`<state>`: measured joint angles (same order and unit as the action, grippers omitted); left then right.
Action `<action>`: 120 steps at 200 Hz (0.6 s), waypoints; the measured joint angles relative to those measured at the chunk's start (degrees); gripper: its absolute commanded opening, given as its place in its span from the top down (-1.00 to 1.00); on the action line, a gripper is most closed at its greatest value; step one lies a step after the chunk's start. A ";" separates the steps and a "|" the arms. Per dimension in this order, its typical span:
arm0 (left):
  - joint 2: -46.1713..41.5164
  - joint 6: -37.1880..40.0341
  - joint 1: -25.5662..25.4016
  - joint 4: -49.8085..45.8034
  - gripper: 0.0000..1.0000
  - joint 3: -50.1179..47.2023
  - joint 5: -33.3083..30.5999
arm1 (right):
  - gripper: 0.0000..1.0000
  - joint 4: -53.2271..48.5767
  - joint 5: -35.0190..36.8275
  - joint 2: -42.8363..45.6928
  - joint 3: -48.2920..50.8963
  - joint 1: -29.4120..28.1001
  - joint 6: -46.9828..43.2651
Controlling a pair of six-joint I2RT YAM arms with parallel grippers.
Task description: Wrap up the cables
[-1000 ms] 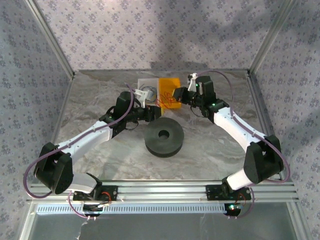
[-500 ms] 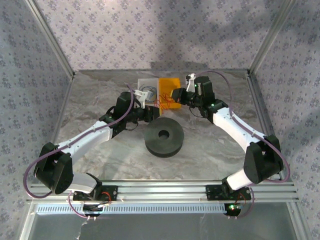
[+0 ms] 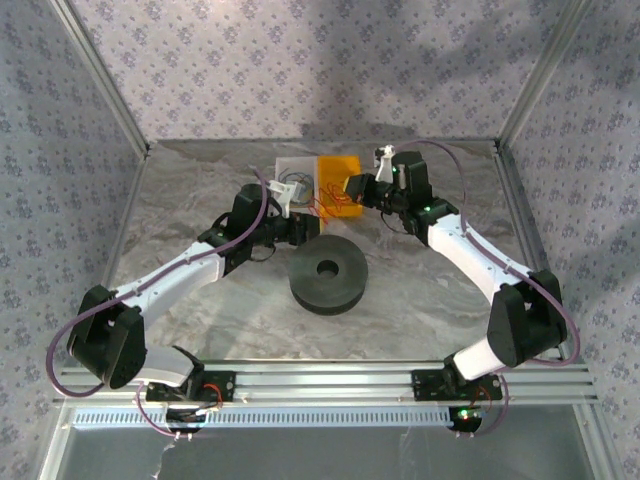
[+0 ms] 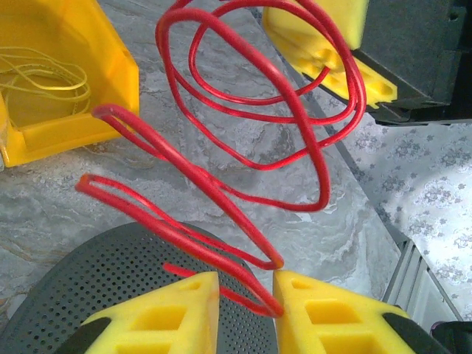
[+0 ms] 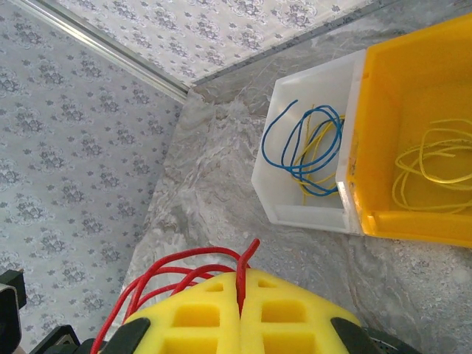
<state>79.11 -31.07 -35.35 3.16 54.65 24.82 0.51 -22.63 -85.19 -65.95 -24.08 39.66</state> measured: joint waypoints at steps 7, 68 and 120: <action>-0.02 0.02 0.00 -0.02 0.60 0.02 0.02 | 1.00 0.00 -0.15 0.00 0.00 0.00 0.00; -0.04 0.00 0.00 -0.02 0.77 0.02 0.00 | 1.00 0.15 -0.59 0.00 0.00 0.00 0.00; -0.04 0.02 0.09 -0.04 0.89 0.00 0.00 | 1.00 0.17 -0.79 0.00 0.00 0.00 0.02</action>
<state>79.07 -31.05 -35.27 3.11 54.65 24.82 0.69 -23.42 -85.19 -65.95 -24.08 39.68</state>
